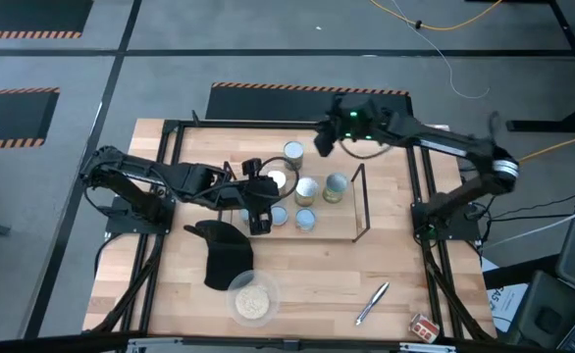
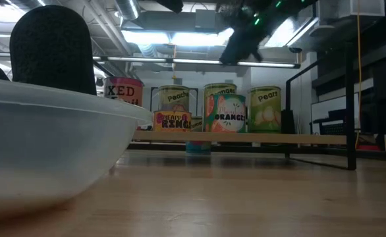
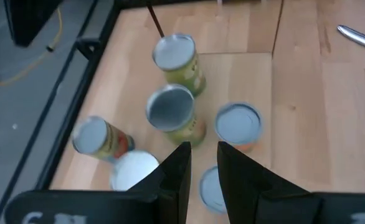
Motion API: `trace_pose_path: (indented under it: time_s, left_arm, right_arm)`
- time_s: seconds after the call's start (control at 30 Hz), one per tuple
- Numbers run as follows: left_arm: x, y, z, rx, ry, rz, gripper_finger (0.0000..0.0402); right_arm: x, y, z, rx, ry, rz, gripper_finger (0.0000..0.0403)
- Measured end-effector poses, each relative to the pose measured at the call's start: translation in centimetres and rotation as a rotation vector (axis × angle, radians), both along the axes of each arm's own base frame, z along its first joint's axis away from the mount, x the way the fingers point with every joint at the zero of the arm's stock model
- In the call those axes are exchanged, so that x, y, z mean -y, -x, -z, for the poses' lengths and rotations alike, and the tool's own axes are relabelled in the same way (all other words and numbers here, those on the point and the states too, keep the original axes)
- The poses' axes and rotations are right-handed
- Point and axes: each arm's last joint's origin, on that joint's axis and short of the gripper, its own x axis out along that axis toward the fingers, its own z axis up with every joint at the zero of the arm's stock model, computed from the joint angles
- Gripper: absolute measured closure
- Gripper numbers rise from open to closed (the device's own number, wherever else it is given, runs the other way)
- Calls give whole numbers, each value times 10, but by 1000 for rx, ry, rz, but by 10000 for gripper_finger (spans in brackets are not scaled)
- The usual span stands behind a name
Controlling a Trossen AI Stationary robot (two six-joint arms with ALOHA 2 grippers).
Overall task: Pick and place cans onto a shelf
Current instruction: Put the large canned tomatoes on the shelf
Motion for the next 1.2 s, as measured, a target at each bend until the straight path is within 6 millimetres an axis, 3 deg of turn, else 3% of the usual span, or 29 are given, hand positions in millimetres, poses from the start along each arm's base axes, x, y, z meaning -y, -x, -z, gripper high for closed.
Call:
trace_pose_path:
  time_s: [0.17,0.43,0.77,1.0,1.2]
  left_arm:
    - [-20,-7,-5,48,-43,-6,331]
    - [-83,-14,-11,114,21,-11,331]
    - [-156,-5,-10,144,47,-85,331]
    - [-179,-18,11,105,84,-55,328]
    - [-190,-42,40,91,137,-16,291]
  right_arm:
    - [-36,32,-35,38,19,-69,328]
    - [-86,59,-55,39,1,-214,328]
    - [-116,48,-46,1,-75,-300,328]
    - [-133,37,-37,-31,-122,-341,328]
    - [-143,34,-33,-50,-126,-377,328]
